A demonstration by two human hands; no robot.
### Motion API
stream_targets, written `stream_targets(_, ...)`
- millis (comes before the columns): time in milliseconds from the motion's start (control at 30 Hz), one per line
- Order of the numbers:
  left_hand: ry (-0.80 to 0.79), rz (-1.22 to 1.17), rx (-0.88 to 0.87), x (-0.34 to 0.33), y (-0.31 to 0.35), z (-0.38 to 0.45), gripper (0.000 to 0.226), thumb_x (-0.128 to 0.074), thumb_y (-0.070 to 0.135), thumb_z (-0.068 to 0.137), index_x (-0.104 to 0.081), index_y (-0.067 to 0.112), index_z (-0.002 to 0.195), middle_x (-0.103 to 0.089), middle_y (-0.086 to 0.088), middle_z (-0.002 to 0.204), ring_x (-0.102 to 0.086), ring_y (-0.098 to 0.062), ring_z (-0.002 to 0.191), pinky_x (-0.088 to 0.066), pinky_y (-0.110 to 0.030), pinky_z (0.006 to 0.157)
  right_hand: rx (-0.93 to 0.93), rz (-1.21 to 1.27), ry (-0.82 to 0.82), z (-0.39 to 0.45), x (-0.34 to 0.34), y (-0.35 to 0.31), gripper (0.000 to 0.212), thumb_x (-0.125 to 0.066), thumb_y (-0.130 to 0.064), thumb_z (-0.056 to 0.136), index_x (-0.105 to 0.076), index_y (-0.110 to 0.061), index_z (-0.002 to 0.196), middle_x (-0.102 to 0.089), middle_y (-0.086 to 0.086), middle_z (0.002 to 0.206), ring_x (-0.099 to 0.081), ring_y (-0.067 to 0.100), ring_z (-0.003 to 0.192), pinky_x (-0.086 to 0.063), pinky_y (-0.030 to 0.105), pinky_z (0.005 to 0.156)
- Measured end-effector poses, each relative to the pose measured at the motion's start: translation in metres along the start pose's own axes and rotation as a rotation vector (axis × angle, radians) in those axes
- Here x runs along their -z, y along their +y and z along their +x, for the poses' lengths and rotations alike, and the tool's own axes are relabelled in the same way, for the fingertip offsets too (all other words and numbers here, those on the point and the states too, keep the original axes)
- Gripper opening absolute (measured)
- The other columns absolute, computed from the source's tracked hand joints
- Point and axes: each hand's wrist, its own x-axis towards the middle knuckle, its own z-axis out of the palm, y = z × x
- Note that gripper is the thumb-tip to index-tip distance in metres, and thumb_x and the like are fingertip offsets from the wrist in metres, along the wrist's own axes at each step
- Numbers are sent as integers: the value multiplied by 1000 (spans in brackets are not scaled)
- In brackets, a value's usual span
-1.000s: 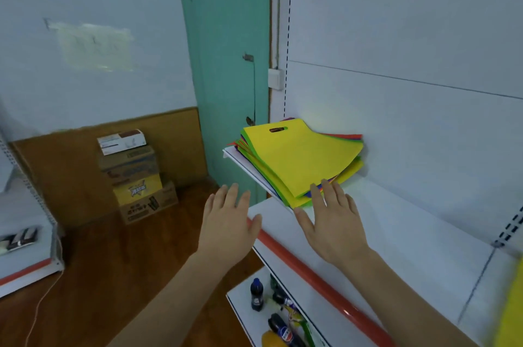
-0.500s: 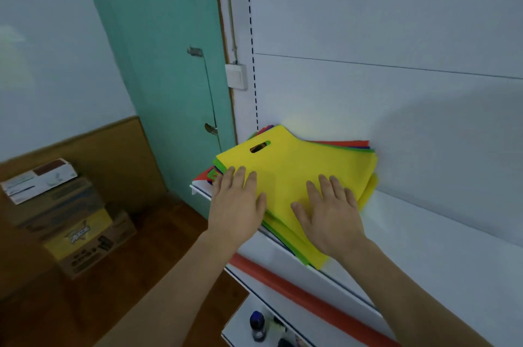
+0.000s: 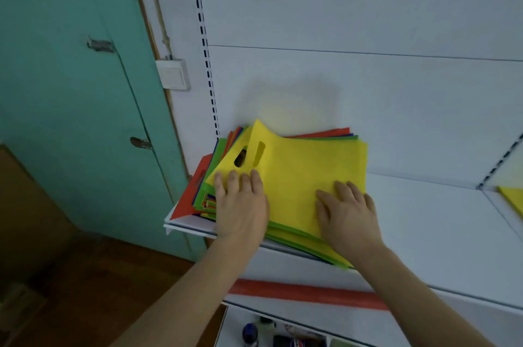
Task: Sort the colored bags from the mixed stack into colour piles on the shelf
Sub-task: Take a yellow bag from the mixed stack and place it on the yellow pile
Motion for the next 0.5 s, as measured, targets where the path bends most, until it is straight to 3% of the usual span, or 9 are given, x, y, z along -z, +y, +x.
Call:
stream_targets(67, 24, -48, -58, 0, -1, -2, 59, -39, 42, 108, -35, 12, 158, -55, -9, 148, -36, -36, 143, -17, -59, 123, -64, 38, 43, -3, 2, 0, 36, -44, -48, 106, -69, -38, 131, -45, 7, 158, -33, 34, 150, -33, 51, 119)
stream_targets(133, 15, -50, -15, 2, -6, -1, 59, -38, 50, 106, -43, 13, 151, -46, -18, 152, -30, -43, 145, -17, -60, 123, -128, 49, 65, -3, 6, 0, 35, -47, -48, 105, -73, -32, 123, -47, 10, 156, -37, 36, 147, -40, 49, 114)
stream_targets(267, -64, -45, 39, 5, -7, 0, 63, -33, 57, 105, -37, 16, 152, -25, -34, 164, -19, -52, 152, -8, -63, 124, -246, 47, 22, -3, 8, 3, 45, -47, -59, 103, -67, -29, 129, -46, 13, 153, -42, 38, 138, -48, 48, 107)
stream_targets(400, -59, -75, -87, 5, 2, -4, 62, -45, 44, 107, -26, 16, 159, -41, -20, 161, -30, -41, 150, -13, -64, 122, -358, 107, -51, -3, 10, 8, 65, -46, -72, 97, -59, -23, 138, -50, 15, 144, -49, 40, 128, -48, 50, 104)
stream_targets(500, -13, -141, -149, 4, 6, -5, 59, -47, 34, 106, -23, 21, 159, -52, -7, 155, -36, -38, 144, -23, -59, 119, -445, 271, -59, -2, 13, 16, 78, -57, -72, 93, -49, -17, 147, -57, 16, 138, -52, 41, 127, -47, 49, 105)
